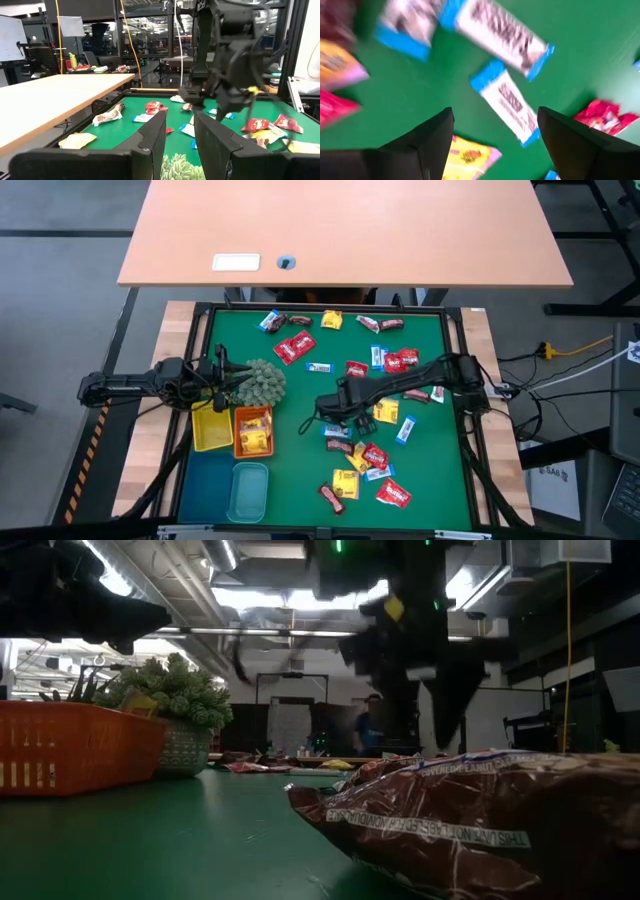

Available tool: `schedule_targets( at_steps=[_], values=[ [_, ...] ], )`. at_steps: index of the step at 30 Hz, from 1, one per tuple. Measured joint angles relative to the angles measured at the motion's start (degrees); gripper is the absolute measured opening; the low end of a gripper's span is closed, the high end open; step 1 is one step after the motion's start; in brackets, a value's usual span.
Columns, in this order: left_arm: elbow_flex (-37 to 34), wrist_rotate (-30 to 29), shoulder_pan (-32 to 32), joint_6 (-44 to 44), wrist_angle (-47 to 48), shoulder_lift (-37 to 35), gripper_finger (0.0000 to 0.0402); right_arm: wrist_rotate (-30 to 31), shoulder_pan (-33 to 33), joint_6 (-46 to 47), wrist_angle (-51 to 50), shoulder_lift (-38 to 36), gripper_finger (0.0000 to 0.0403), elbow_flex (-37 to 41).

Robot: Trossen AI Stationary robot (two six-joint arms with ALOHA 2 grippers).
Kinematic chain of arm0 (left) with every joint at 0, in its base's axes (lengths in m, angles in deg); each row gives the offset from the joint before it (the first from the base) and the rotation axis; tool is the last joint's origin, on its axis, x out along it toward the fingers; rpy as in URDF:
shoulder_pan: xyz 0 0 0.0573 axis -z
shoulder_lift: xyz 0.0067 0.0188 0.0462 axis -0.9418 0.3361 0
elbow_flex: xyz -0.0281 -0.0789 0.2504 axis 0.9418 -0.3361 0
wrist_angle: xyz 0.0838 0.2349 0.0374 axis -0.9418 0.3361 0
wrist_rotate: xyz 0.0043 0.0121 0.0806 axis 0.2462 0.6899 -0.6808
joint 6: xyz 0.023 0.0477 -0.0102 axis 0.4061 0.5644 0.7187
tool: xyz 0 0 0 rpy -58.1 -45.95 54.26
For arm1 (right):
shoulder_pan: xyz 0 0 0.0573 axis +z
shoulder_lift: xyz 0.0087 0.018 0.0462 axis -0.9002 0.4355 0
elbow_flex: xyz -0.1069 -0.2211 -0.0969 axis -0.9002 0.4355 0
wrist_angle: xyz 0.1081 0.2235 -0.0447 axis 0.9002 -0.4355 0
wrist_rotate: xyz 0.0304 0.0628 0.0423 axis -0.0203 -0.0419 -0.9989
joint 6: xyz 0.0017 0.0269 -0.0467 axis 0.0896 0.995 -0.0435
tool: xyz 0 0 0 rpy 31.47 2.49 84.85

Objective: Sort candy
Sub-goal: Put the white chocolate into the yellow basket

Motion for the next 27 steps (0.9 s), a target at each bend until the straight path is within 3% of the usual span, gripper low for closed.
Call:
schedule_targets(
  at_steps=[12, 27],
  values=[
    [0.00, 0.00, -0.01, 0.00, 0.10, 0.00, 0.0096, 0.75, -6.06, -0.30, 2.35, 0.04, 0.0287, 6.11],
    [0.00, 0.00, -0.02, -0.02, 0.20, 0.00, 0.0096, -0.40, -6.56, -2.27, 5.18, 0.04, 0.0287, 8.84]
  ],
)
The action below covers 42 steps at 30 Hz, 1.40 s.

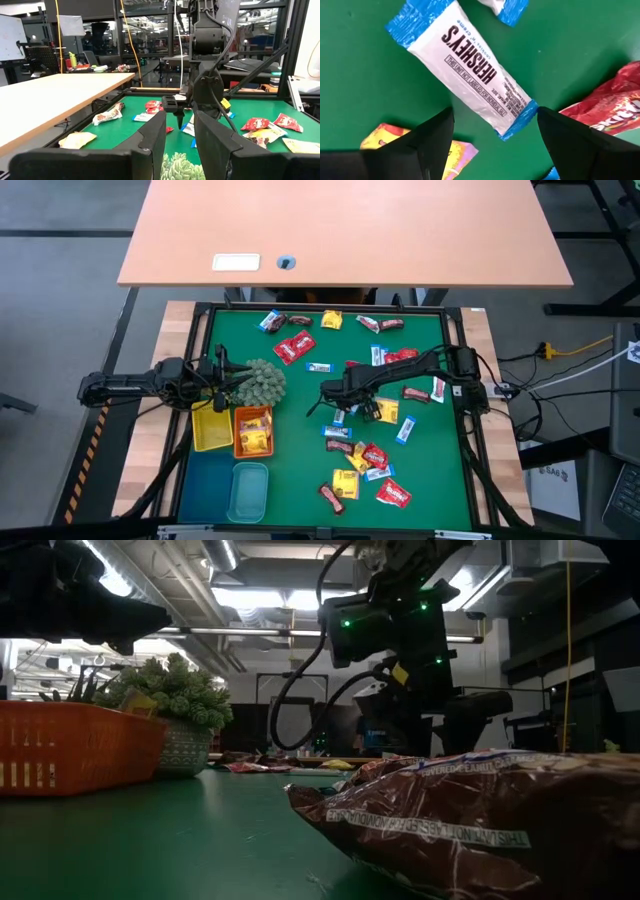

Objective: Sort candy
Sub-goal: Put the white chocolate into the yellow basket

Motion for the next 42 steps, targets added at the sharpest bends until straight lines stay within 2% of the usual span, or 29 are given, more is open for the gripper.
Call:
schedule_targets(
  at_steps=[4, 20, 25, 28, 31, 36, 42],
  values=[
    [0.00, 0.00, 0.00, 0.02, 0.00, 0.00, 0.0096, -1.72, 0.00, 0.00, 0.00, 0.00, 0.0266, 0.00],
    [-0.02, 0.01, 0.02, -0.35, -0.02, 0.00, 0.0096, -2.25, 0.06, 2.78, 0.00, 0.00, 0.0094, 0.00],
    [-0.02, 0.06, 0.00, -3.02, -0.02, 0.00, 0.0096, -5.77, 0.09, 5.44, -0.17, 0.00, 0.0042, 0.00],
    [-0.04, 2.72, 0.00, -3.13, -0.08, 0.00, 0.0096, -7.84, 0.09, 8.00, -0.22, 0.00, 0.0012, 0.00],
    [-0.06, 6.37, 0.02, -4.32, -0.75, 0.00, 0.0096, -10.16, 0.09, 8.70, -0.22, 0.00, 0.0011, -0.02],
    [-0.06, 8.09, 0.28, -6.07, -2.52, 0.00, 0.0098, -16.18, 0.09, 9.62, -0.23, -0.35, 0.0012, -0.35],
    [-0.07, 8.11, 1.52, -6.01, -4.75, 0.00, 0.0136, -22.89, 0.09, 10.15, -0.11, -0.35, 0.0010, -5.70]
  ],
)
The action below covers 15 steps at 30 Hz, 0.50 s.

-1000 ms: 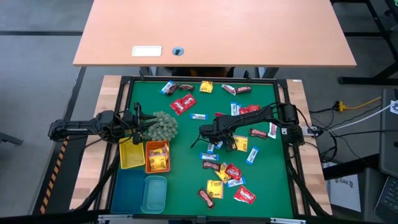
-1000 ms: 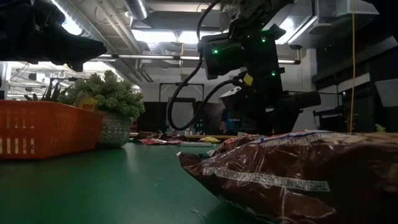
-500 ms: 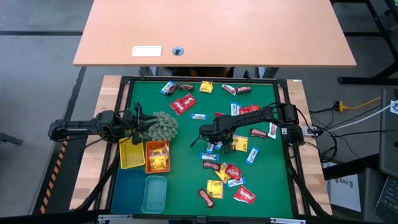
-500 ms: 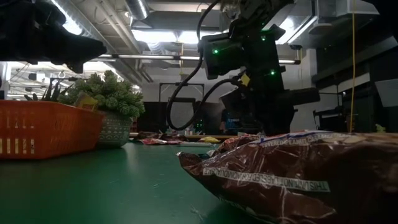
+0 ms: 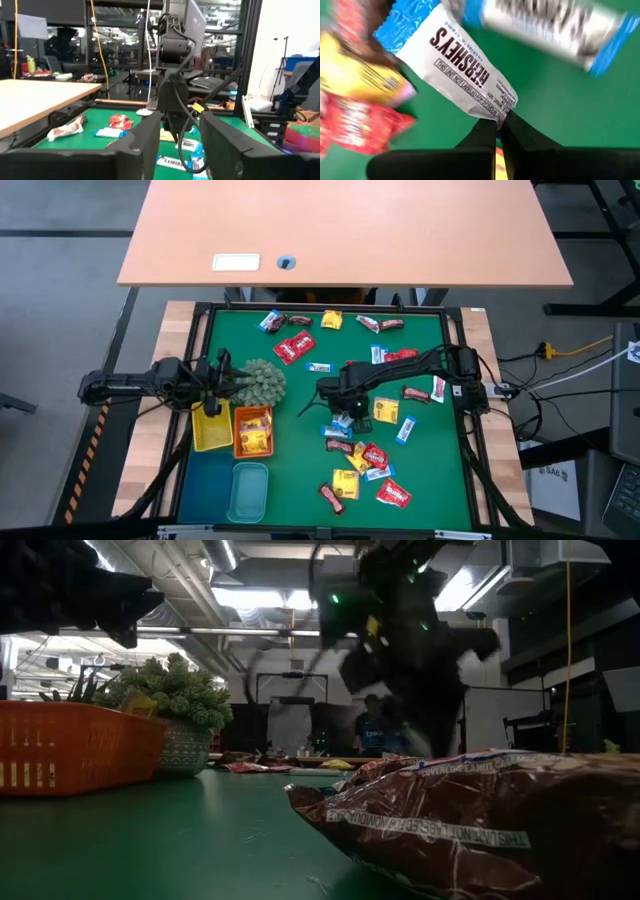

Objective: Sort candy
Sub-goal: Put the white chocolate into the yellow basket

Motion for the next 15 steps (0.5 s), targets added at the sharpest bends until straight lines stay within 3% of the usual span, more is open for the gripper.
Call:
schedule_targets(
  at_steps=[7, 15],
  values=[
    [0.00, 0.11, 1.55, 0.62, -1.83, -0.02, 0.0189, -0.16, -0.07, 0.02, 2.23, -0.07, 0.0005, -10.03],
    [0.02, 0.59, 4.36, 10.74, -2.01, 0.00, 0.0188, -0.14, -0.07, 6.16, 12.04, -0.13, 0.0014, -16.38]
  ],
)
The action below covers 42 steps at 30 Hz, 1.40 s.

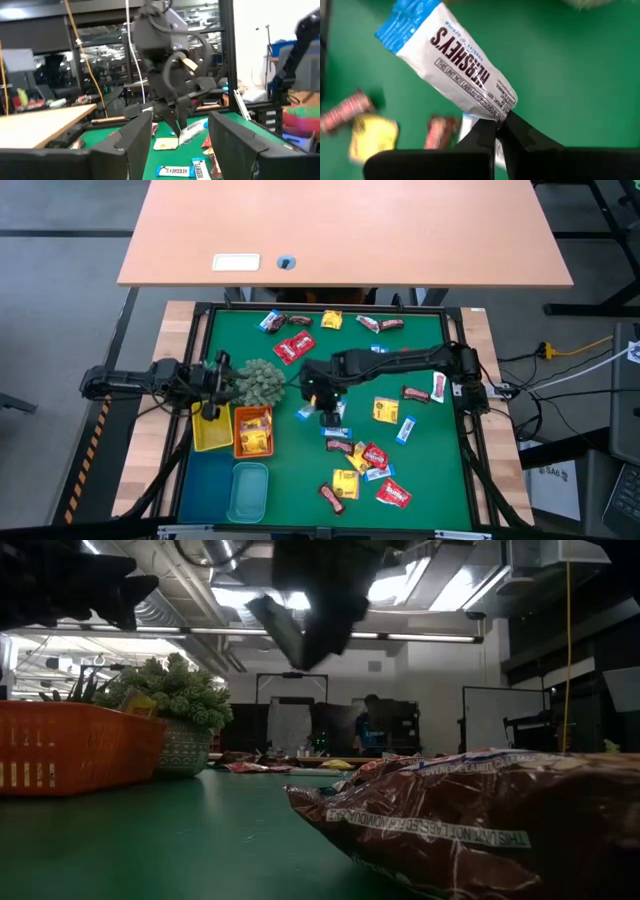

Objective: Sort candy
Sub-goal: Put the white chocolate into the yellow basket

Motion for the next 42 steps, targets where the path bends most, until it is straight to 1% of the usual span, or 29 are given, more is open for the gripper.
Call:
schedule_targets(
  at_steps=[4, 12, 18, 22, 27, 33, 36, 42],
  values=[
    [-0.01, -0.03, 1.96, 3.16, -0.10, 0.00, 0.0184, 0.00, 0.00, 4.87, 7.14, 0.00, 0.0010, -0.24],
    [0.01, -0.07, 4.79, 8.88, -4.16, 0.00, 0.0183, 0.02, 0.00, 11.19, 19.15, 0.00, 0.0011, -0.27],
    [0.01, -0.10, 5.69, 9.28, -8.00, 2.34, 0.0182, 0.02, 0.00, 13.90, 26.44, 0.00, 0.0011, -0.27],
    [0.01, -0.10, 6.23, 9.28, -12.57, 6.37, 0.0182, 0.02, 0.00, 14.44, 28.85, 0.02, 0.0011, -0.27],
    [0.01, -0.12, 6.58, 9.30, -18.66, 13.30, 0.0182, 0.02, 0.00, 14.44, 28.92, 0.04, 0.0011, -0.27],
    [0.01, -0.43, 6.58, 9.28, -29.81, 22.45, 0.0182, 0.02, 0.00, 14.43, 28.98, 0.04, 0.0011, -0.27],
    [0.01, -0.43, 6.58, 9.28, -33.67, 26.58, 0.0182, 0.02, 0.00, 14.42, 28.99, 0.07, 0.0011, -0.27],
    [0.03, -0.41, 6.58, 7.51, -40.31, 32.94, 0.0182, 0.02, 0.00, 14.42, 28.99, 0.09, 0.0011, -0.27]
  ],
)
